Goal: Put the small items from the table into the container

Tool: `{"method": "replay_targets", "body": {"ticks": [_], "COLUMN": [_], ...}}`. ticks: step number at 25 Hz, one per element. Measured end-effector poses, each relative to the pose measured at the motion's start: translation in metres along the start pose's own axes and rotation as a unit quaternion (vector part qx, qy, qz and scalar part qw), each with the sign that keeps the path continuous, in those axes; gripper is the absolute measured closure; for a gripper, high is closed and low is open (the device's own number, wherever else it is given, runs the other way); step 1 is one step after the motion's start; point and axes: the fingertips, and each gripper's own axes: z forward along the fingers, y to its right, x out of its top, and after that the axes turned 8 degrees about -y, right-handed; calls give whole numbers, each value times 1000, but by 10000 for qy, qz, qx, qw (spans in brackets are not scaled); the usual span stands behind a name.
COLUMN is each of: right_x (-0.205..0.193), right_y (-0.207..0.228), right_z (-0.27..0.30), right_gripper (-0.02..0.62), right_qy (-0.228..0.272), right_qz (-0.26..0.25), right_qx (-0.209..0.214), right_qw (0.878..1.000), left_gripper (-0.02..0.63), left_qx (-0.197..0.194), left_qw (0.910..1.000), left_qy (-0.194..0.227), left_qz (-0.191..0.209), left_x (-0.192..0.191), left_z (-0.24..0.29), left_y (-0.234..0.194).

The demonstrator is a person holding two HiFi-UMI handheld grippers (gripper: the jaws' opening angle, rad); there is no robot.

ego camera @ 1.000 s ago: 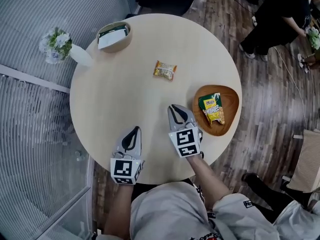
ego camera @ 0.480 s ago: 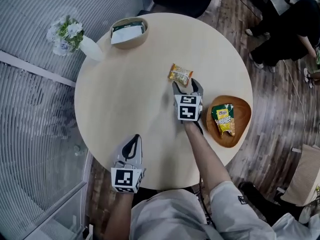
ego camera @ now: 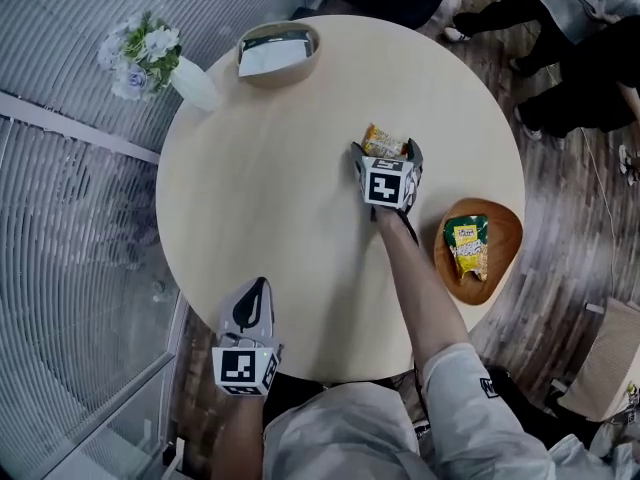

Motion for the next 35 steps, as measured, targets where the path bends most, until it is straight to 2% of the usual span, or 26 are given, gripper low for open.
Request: {"method": "replay_targets", "body": {"ticks": [3,6,10,18,24,29,35], "right_x": [-4,-11,-16,-16,-10,-16,-83], "right_y": [-1,-8,-12,-26,-16,28,111], "right_z": [-1,-9,-24,-84,-162,-230,-271], "right_gripper": [79,248,307,316,314,311,305], "right_qy": [-43,-183,-150,251,886,1275,848], "right_qz": [-58,-177,-43,-100,-3,169,719], "right_qx": [-25,43,190,385,394,46,-391], "right_qw": [10000,9997,9997,9989,9953,9917,9930], "left_gripper": [618,618,617,618,618,617,618], "left_qx": [47,33,-31,-196,-376,-528,-780], "left_qw": [10000,10000,10000,9998,9990,9978,9954], "left_qy": [-22,-21,-22,45,95,158,169], "left_qz": [-40,-42,-6,91,232,356,523], "left_x": [-3,-4,-4,1,9,18,28], "left_z": [-1,-1,0,0,5,11,25], "left_y": [-5,-4,4,26,52,73,101]}}
